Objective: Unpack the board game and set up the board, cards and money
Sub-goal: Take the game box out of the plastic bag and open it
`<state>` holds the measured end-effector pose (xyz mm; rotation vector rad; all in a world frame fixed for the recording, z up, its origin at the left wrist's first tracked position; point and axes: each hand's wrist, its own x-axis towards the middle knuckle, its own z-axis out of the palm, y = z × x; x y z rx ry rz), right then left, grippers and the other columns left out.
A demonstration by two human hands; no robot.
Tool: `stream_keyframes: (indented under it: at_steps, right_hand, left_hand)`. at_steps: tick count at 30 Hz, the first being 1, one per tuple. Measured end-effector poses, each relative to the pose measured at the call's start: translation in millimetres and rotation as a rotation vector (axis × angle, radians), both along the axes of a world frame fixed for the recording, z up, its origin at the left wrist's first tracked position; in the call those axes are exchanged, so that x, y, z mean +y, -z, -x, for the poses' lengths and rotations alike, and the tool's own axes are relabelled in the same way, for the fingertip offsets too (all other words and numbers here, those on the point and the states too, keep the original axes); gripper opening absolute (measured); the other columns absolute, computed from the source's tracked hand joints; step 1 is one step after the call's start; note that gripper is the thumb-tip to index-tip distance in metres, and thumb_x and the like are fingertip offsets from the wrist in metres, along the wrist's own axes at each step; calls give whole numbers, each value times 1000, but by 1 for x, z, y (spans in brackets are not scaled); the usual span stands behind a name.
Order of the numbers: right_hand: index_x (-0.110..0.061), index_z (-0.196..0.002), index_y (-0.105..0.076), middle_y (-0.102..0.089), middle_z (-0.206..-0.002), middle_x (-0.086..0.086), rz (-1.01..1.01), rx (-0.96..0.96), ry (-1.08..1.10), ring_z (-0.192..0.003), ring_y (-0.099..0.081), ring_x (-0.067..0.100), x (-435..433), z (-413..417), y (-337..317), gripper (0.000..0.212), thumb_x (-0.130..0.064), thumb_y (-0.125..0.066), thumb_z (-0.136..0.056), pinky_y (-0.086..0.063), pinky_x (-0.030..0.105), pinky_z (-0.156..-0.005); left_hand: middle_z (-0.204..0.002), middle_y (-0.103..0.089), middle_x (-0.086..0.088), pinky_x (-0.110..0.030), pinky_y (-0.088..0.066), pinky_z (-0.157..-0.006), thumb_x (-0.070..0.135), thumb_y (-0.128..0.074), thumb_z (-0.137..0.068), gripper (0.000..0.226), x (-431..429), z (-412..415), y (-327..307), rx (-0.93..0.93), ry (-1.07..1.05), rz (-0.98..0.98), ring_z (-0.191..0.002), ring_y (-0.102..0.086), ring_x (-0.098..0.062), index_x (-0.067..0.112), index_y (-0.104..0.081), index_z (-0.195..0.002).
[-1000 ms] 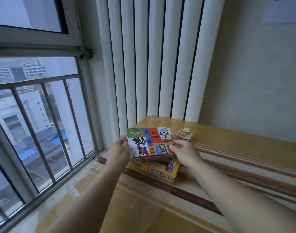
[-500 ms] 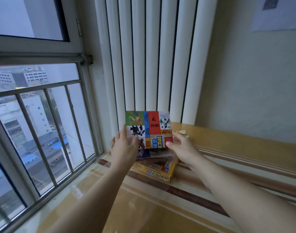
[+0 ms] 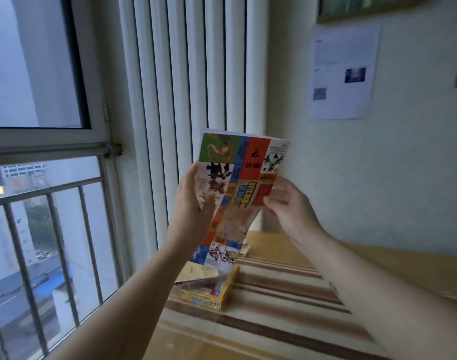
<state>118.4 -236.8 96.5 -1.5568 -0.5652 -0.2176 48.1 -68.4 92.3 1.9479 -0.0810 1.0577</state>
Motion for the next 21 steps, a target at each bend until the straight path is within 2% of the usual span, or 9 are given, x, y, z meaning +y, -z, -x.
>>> stream_keyframes:
  at_steps: [3,7,9,11,13,15,16,18,21]
  right_hand:
    - [-37,-109,-54,-63,-103,-9,-52,-62,103,-105,-61,15,-24,8,-11,35,-6,-57,-92,-49,35,-94]
    - [-28,-97,-58,-62,-90,-10,-75,-137,256,-88,-62,11,-54,16,-29,19,-9,-59,-92,-51,26,-79]
    - [-21,-96,-62,-62,-86,-10,-80,-152,335,-81,-61,9,-69,18,-37,11,-11,-59,-91,-47,18,-66]
    - [-18,-96,-63,-62,-84,-9,-102,-140,399,-75,-60,6,-83,19,-44,8,-13,-61,-91,-42,14,-59]
    - [-17,-94,-63,-63,-82,-8,-119,-133,442,-72,-59,4,-97,20,-49,5,-14,-63,-89,-40,12,-56]
    - [-16,-91,-64,-64,-81,-7,-117,-122,457,-72,-59,4,-107,23,-53,3,-15,-65,-88,-39,11,-56]
    - [-16,-90,-63,-63,-81,-7,-114,-111,457,-72,-58,4,-112,24,-55,3,-15,-65,-88,-39,10,-55]
    - [-16,-88,-62,-63,-80,-7,-113,-77,445,-70,-57,2,-117,28,-55,3,-16,-65,-88,-38,10,-54]
    - [-13,-89,-64,-64,-81,-5,-128,-19,414,-71,-59,6,-124,35,-56,4,-17,-65,-88,-39,13,-53]
  left_hand:
    - [-131,-53,5,-37,-53,-88,10,-49,-95,46,-23,5,-12,-5,14,-6,-114,-51,-5,26,-35,-136]
    - [-115,-59,13,-35,-55,-86,11,-49,-95,34,-50,8,-29,-34,137,-24,-108,-56,-5,38,-46,-114]
    - [-127,-54,9,-40,-50,-96,13,-51,-94,26,-61,5,-34,-19,205,-42,-119,-53,-10,33,-53,-111]
    - [-142,-36,8,-32,-40,-104,21,-57,-92,16,-71,3,-38,8,92,-115,-130,-40,-13,28,-57,-106]
    - [-129,-37,6,-17,-46,-88,31,-61,-90,13,-83,7,-42,26,-69,-174,-113,-49,-13,29,-58,-102]
    - [-111,-54,7,-9,-47,-69,31,-60,-90,13,-94,10,-45,126,48,-105,-89,-59,-3,21,-63,-98]
    - [-102,-64,5,-14,-51,-70,28,-60,-90,13,-98,11,-46,222,205,-32,-84,-63,-2,17,-65,-94]
    - [-94,-73,-1,-33,-55,-84,23,-61,-90,12,-106,14,-47,439,466,25,-88,-69,-12,14,-67,-94]
    - [-91,-73,-5,-38,-54,-83,19,-54,-93,14,-113,13,-43,530,549,104,-90,-69,-18,10,-65,-91]
